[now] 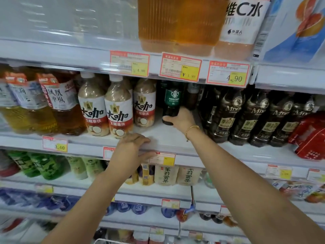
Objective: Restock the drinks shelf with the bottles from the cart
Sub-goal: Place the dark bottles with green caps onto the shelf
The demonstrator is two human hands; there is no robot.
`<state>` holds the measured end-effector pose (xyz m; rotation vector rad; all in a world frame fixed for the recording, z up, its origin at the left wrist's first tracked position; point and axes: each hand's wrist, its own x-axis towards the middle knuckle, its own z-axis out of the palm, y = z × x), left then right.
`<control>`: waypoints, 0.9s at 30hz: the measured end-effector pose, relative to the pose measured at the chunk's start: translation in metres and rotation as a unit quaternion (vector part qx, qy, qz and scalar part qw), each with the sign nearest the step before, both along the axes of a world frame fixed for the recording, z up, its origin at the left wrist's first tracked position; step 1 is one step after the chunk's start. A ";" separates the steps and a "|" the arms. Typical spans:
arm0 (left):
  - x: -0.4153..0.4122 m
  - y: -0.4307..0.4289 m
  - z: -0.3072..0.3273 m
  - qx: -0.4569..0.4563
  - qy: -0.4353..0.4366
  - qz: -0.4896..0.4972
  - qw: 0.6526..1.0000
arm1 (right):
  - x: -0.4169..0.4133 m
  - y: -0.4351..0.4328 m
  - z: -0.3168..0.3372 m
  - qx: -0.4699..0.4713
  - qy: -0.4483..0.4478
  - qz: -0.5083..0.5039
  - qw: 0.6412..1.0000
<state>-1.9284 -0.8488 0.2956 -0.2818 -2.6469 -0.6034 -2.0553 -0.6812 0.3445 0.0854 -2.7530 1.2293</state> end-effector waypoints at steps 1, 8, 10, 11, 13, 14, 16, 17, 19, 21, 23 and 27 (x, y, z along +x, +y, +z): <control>-0.001 0.000 0.000 0.001 0.003 -0.002 1.000 | -0.011 -0.007 0.003 0.027 -0.010 0.004 1.000; -0.002 -0.001 -0.002 -0.008 0.016 -0.005 1.000 | -0.043 -0.030 -0.002 0.012 -0.028 -0.015 0.999; -0.002 -0.001 -0.002 -0.009 0.022 -0.007 1.000 | -0.043 -0.032 -0.006 -0.015 -0.027 -0.025 0.999; -0.002 -0.001 -0.002 -0.009 0.025 -0.008 1.000 | -0.044 -0.033 -0.007 -0.026 -0.026 -0.028 0.999; -0.002 0.000 -0.002 -0.012 0.030 -0.009 0.999 | -0.045 -0.035 -0.008 -0.037 -0.023 -0.035 0.998; -0.002 0.000 -0.002 -0.013 0.032 -0.008 0.999 | -0.046 -0.035 -0.007 -0.039 -0.021 -0.037 0.998; -0.003 -0.001 -0.004 -0.012 0.039 -0.007 0.999 | -0.049 -0.037 -0.006 -0.043 -0.021 -0.043 0.998; -0.003 -0.001 -0.005 -0.010 0.042 -0.007 0.999 | -0.050 -0.038 -0.004 -0.041 -0.024 -0.044 0.998; -0.003 -0.002 -0.006 -0.009 0.048 -0.009 0.999 | -0.053 -0.041 -0.002 -0.021 -0.025 -0.048 0.998; -0.002 -0.002 -0.008 -0.009 0.057 -0.010 0.998 | -0.055 -0.041 -0.002 -0.006 -0.027 -0.048 0.998; -0.002 -0.002 -0.009 -0.008 0.062 -0.012 0.998 | -0.057 -0.041 -0.003 0.007 -0.028 -0.047 0.998; -0.003 -0.001 -0.007 0.005 0.058 -0.013 0.998 | -0.053 -0.040 -0.004 0.013 -0.025 -0.028 0.999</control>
